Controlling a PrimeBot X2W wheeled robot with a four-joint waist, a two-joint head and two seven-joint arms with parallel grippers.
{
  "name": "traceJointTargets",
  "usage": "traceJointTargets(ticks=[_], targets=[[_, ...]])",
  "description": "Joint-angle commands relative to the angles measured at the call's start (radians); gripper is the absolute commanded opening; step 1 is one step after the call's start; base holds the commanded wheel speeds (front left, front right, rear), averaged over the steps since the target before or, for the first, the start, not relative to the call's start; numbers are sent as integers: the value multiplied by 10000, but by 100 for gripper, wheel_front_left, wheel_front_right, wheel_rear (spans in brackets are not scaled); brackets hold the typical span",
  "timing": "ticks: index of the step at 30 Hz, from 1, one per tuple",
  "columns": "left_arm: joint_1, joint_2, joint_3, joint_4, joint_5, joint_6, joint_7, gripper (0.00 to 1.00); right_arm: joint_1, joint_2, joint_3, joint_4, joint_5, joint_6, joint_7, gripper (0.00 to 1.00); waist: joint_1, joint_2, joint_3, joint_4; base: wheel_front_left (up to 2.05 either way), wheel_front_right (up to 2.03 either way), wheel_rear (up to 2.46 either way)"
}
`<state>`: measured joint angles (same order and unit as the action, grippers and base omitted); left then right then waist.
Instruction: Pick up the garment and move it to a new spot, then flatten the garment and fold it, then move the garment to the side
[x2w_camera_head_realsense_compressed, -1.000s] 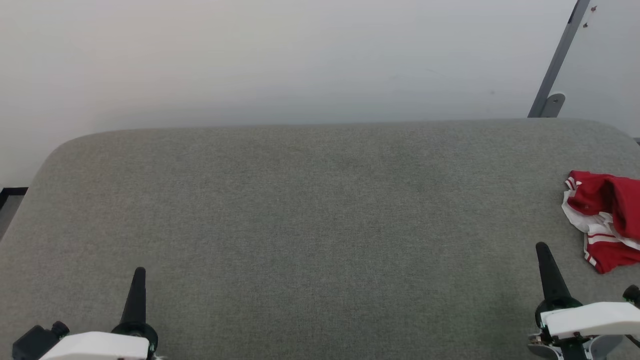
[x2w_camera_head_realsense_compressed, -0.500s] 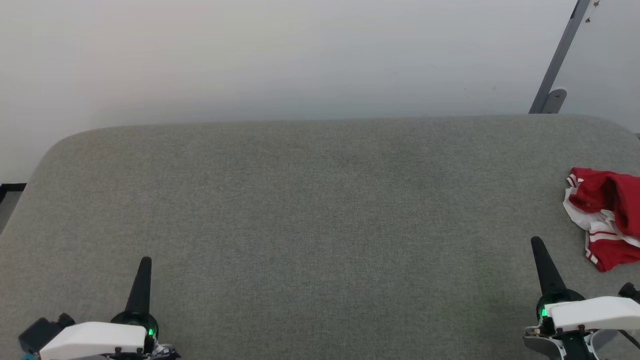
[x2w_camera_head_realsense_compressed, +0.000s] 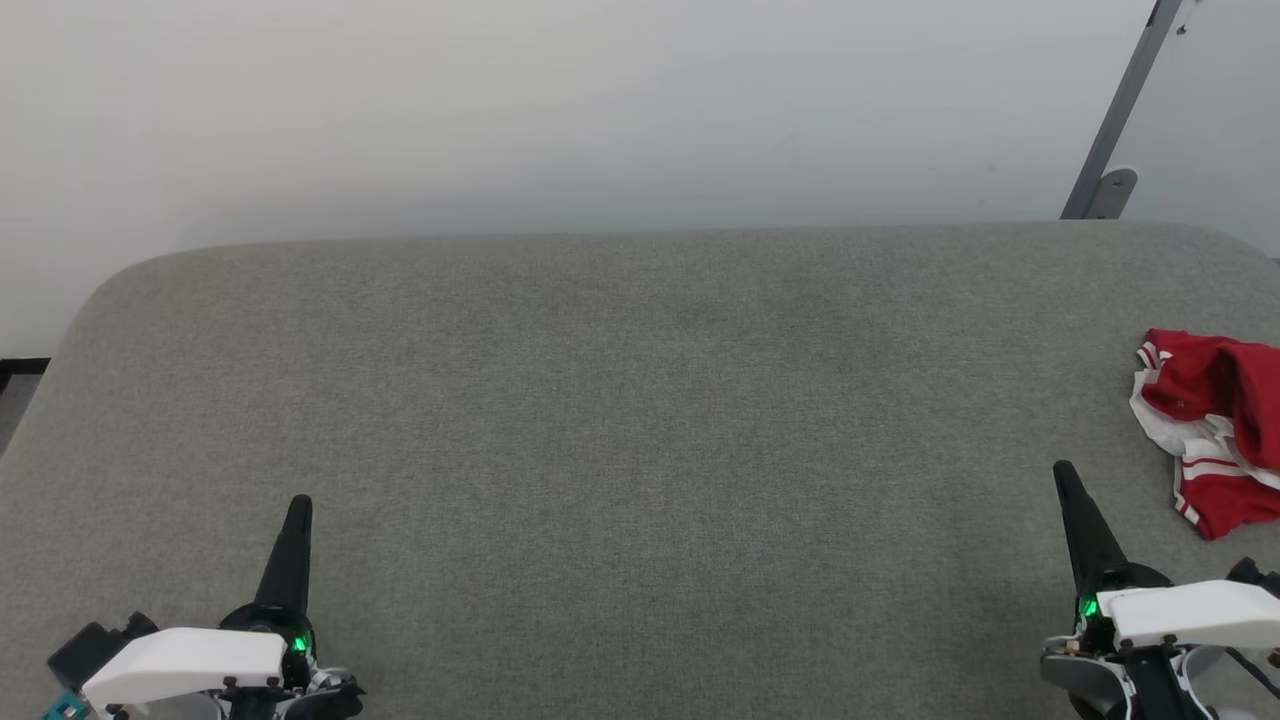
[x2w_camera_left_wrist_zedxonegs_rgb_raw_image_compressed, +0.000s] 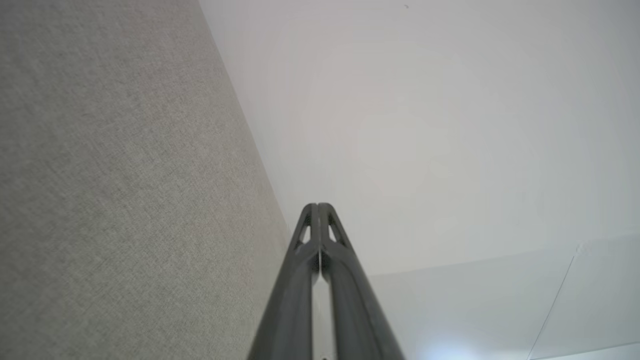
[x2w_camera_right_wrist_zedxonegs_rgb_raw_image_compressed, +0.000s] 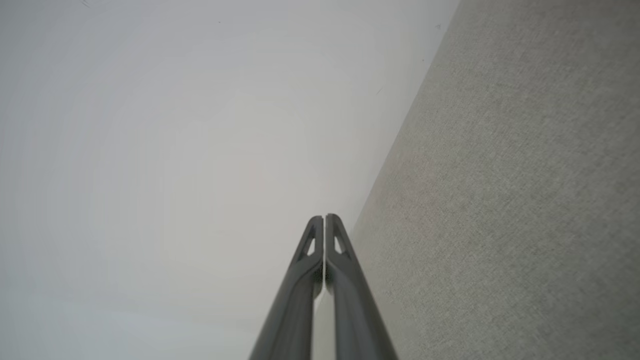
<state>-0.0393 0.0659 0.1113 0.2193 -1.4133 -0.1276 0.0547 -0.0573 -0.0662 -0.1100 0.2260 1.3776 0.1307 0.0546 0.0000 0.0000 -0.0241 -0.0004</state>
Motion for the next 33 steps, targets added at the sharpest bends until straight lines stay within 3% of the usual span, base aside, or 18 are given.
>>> traceJointTargets(ticks=[1,33], targets=[[-264,8,24,-12,-151,-43,70,0,-209,23,-42,-38,207,1,74,0,0,0,10,0,0,0,0],[-776,-157,42,269,-2002,-57,631,0,-557,177,-54,215,2367,0,634,0,0,0,272,4,0,0,0]])
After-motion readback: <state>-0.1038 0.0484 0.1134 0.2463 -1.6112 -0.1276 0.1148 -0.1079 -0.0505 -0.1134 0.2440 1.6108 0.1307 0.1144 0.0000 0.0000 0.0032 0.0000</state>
